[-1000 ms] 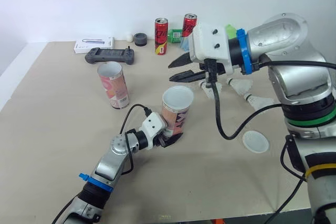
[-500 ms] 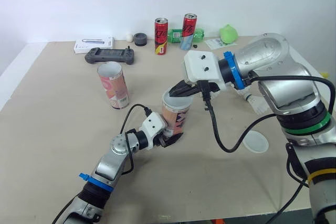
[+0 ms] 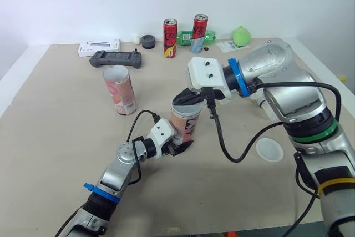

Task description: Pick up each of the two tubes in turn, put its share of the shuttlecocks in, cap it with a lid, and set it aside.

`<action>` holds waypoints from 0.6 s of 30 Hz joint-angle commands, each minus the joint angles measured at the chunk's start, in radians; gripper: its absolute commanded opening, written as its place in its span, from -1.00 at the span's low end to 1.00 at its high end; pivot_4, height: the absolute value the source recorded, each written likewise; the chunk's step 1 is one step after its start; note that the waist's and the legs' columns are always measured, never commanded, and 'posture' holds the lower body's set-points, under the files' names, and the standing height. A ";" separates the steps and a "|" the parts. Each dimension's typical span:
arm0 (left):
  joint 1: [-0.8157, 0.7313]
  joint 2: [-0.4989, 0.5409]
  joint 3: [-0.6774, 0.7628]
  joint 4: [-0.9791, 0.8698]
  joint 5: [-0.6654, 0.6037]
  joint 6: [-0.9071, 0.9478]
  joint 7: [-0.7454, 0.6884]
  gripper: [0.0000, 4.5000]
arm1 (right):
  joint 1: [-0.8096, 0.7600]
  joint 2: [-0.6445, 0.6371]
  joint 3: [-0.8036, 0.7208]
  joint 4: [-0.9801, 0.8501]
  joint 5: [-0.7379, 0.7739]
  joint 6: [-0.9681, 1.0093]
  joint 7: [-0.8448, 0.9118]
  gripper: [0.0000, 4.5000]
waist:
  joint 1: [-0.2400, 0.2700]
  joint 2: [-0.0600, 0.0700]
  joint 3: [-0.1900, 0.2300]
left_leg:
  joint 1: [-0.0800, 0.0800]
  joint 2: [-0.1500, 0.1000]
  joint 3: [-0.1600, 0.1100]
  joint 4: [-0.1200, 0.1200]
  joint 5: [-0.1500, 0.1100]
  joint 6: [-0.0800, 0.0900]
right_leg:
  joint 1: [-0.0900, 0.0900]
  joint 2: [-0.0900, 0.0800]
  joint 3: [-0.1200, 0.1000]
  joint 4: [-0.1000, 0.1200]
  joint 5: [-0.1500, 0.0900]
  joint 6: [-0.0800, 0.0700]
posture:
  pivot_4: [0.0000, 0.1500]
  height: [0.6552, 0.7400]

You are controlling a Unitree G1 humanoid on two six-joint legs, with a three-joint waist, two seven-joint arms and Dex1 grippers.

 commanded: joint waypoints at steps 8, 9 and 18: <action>0.004 -0.008 -0.014 0.002 0.006 0.003 0.010 0.66 | 0.032 0.021 -0.003 0.018 -0.013 -0.043 -0.022 -0.98 | 0.000 0.000 0.000 | 0.001 0.000 0.000 0.000 0.000 0.000 | 0.000 0.000 0.000 0.000 0.000 0.000 | 1.00 1.00; 0.004 -0.007 -0.014 0.001 0.006 0.003 0.011 0.66 | 0.044 0.029 -0.015 0.025 -0.008 -0.054 -0.035 -0.98 | 0.000 0.000 0.000 | 0.001 0.000 0.000 0.000 0.000 0.000 | 0.000 0.000 0.000 0.000 0.000 0.000 | 1.00 1.00; 0.011 -0.001 -0.012 -0.011 0.003 0.010 0.012 0.66 | 0.183 0.053 -0.057 0.043 0.004 -0.118 -0.089 -0.98 | -0.002 0.001 -0.001 | 0.003 0.000 0.000 0.000 0.000 0.000 | 0.002 0.000 0.000 0.000 0.001 0.000 | 1.00 1.00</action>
